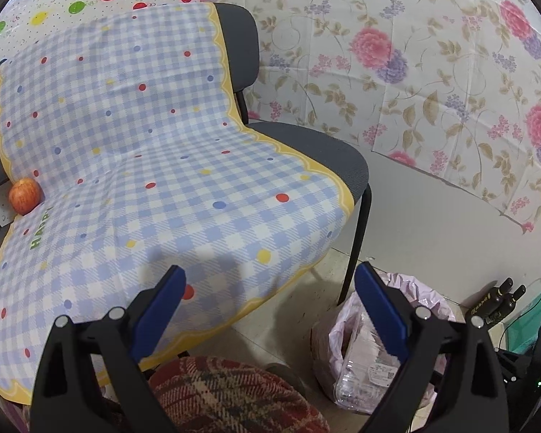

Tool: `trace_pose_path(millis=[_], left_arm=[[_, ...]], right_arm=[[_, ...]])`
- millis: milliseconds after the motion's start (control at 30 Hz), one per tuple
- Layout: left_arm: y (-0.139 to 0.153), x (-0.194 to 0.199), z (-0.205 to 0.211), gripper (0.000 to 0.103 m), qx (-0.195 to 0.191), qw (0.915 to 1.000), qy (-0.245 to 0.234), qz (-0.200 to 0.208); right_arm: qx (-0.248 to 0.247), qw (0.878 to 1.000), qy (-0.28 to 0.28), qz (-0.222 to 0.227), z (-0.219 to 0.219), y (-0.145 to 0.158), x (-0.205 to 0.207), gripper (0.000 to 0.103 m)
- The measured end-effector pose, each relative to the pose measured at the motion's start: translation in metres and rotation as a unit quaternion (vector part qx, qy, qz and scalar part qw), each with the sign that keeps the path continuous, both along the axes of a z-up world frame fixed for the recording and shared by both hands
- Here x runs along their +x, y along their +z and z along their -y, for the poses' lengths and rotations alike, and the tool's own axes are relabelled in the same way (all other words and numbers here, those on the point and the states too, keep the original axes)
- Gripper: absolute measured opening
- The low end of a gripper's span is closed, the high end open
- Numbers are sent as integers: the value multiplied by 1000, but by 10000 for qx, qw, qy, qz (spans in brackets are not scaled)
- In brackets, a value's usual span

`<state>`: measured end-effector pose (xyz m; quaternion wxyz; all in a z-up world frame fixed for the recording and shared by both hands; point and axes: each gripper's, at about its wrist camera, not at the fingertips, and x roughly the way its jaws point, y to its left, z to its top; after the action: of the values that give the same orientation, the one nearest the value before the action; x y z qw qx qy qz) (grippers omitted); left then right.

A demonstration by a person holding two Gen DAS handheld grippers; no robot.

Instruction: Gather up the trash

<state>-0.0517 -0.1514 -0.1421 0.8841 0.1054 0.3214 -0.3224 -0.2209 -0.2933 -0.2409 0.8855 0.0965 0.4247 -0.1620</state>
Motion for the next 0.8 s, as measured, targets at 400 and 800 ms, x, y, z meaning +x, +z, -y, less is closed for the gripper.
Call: trace_pose_path(millis=[400, 800], left_arm=[[45, -18, -7, 97, 170, 9998, 88, -99], [116, -1, -79, 97, 321, 9898, 1385, 78]], right_arm=[[-365, 9987, 19, 368, -4, 99, 20, 43], [-522, 9880, 835, 1194, -48, 215, 77, 93]])
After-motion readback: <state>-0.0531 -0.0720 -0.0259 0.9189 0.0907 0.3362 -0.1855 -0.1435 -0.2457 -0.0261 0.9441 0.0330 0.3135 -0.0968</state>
